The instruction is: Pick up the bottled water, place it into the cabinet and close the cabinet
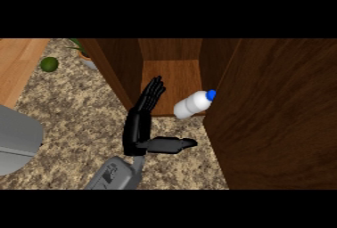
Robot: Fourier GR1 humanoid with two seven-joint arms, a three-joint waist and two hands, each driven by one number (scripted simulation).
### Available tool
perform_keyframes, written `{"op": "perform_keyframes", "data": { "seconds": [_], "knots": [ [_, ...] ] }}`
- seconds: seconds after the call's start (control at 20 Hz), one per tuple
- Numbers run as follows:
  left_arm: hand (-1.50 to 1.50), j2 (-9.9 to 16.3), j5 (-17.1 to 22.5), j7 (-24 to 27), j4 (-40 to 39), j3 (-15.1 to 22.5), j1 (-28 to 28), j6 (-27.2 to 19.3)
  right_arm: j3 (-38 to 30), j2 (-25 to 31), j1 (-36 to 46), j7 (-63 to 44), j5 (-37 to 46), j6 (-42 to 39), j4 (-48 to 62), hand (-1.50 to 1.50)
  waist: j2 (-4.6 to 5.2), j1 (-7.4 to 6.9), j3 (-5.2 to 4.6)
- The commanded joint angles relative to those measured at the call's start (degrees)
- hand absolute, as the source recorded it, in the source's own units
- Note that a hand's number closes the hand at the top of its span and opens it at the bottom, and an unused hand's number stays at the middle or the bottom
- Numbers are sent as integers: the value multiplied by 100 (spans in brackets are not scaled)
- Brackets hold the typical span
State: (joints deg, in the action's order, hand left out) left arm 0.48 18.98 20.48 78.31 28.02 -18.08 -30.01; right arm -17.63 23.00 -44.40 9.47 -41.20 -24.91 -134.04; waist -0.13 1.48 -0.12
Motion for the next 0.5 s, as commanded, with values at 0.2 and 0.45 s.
{"op": "perform_keyframes", "data": {
  "seconds": [0.2, 0.45],
  "knots": [
    [150, -46, 225, 325, 563, 769, 899, 365, -467, 117, -24, -358, -321, -88, -624, -150, -5, -79, 7],
    [150, 519, 188, 612, 1083, 934, 1783, 906, 91, -112, -449, -537, 172, -218, -1303, 150, -21, -62, 2]
  ]
}}
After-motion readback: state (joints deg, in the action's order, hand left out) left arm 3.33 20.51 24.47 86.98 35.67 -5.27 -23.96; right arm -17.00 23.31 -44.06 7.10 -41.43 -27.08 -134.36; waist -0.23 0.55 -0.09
